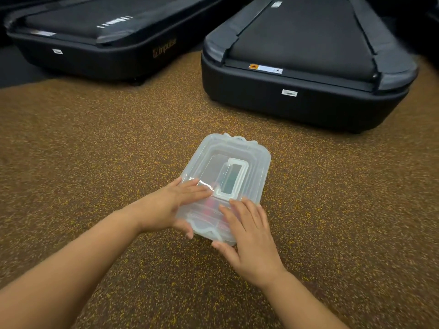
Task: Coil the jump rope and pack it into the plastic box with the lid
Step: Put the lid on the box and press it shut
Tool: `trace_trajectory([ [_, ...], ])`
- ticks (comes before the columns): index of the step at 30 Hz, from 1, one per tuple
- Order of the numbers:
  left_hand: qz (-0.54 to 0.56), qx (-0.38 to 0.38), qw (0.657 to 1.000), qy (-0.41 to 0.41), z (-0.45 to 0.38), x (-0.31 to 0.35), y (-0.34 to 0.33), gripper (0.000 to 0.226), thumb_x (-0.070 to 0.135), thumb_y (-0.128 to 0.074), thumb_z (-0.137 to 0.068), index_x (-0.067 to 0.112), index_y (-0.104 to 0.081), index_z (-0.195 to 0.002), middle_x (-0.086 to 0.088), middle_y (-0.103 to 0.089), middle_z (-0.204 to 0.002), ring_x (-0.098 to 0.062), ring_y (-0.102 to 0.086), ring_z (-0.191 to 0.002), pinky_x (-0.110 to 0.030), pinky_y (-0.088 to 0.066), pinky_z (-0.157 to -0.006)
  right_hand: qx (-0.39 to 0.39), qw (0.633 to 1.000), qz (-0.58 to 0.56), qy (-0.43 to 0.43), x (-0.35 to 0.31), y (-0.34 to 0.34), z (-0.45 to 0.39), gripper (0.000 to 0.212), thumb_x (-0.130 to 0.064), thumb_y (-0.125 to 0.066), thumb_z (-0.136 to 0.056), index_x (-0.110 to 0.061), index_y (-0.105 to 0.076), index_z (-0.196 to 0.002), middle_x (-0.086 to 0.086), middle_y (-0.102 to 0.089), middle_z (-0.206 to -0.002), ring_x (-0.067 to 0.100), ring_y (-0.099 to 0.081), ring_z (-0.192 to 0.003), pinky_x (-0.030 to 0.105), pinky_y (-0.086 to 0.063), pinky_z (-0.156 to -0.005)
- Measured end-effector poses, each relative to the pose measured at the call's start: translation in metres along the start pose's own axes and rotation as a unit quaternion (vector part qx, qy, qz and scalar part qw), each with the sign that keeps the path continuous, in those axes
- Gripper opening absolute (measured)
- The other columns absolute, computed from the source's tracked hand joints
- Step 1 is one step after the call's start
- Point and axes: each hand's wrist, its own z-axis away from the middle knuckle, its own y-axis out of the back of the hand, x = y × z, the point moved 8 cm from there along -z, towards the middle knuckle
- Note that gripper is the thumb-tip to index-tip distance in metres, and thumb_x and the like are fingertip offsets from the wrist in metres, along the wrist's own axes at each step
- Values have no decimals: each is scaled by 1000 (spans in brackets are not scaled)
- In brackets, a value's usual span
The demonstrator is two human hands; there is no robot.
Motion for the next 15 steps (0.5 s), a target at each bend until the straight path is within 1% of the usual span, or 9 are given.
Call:
trace_trajectory([
  [4,-6,-1,1000,9,-1,0,-1,100,62,-71,-60,46,-11,-138,26,-9,-148,4,3,-142,-19,16,-112,-7,1000,-6,-6,1,-2,2,67,-64,-35,-91,-26,-32,-145,2,-35,-152,21,-12,-144,45,-5,-116],
  [8,5,1,1000,21,-2,-1,-1,103,58,-76,-60,44,-13,-141,26,-11,-149,4,3,-142,-21,15,-112,-26,1000,-5,-6,2,-2,1,68,-65,-37,-90,-25,-35,-144,3,-37,-151,21,-14,-144,45,-7,-116],
  [10,7,3,1000,28,-2,-1,-1,106,62,-75,-57,42,-17,-143,26,-13,-149,5,1,-142,-21,13,-113,-38,999,-12,0,3,0,1,70,-67,-35,-89,-26,-32,-146,2,-33,-154,20,-10,-145,44,-5,-116],
  [13,19,27,999,41,-2,6,6,106,78,-65,-52,39,-27,-144,27,-17,-147,8,-3,-141,-19,10,-114,-70,997,-40,14,7,6,2,70,-66,-29,-91,-29,-21,-150,-2,-17,-161,14,4,-148,39,6,-117],
  [15,43,56,996,48,-6,13,13,95,83,-54,-58,42,-32,-141,27,-19,-147,9,-7,-141,-17,6,-114,-81,996,-35,27,14,15,1,67,-62,-25,-93,-27,-20,-151,-3,-15,-161,14,4,-149,37,8,-118],
])
